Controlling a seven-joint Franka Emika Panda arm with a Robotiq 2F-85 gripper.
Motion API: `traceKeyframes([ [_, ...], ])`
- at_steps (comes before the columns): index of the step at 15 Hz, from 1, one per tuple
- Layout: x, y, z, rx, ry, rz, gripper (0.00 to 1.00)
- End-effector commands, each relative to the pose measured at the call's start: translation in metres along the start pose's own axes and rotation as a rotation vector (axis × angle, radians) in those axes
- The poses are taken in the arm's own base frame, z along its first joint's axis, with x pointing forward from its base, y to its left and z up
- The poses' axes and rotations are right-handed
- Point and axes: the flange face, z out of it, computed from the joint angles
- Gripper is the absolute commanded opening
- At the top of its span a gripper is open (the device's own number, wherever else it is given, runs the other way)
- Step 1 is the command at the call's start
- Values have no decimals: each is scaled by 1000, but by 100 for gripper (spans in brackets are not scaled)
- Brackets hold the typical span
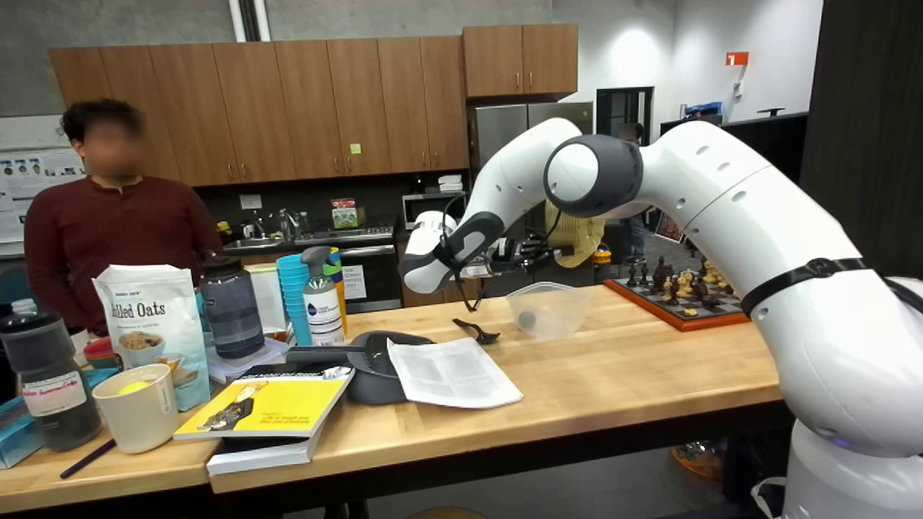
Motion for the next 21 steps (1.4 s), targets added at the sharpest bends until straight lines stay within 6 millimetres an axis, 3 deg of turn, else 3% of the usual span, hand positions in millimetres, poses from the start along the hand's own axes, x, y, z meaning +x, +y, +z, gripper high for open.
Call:
traceKeyframes([
  [1,2,-7,-2,-46,-40,5,2],
  [5,-1,-14,-11,-90,-14,9,2],
  [8,-19,-15,-17,-104,22,1,2],
  [13,-34,-5,-19,-104,-5,27,2],
  [19,-29,16,-9,-82,-120,91,2],
  [21,-19,21,-8,-79,-154,96,2],
])
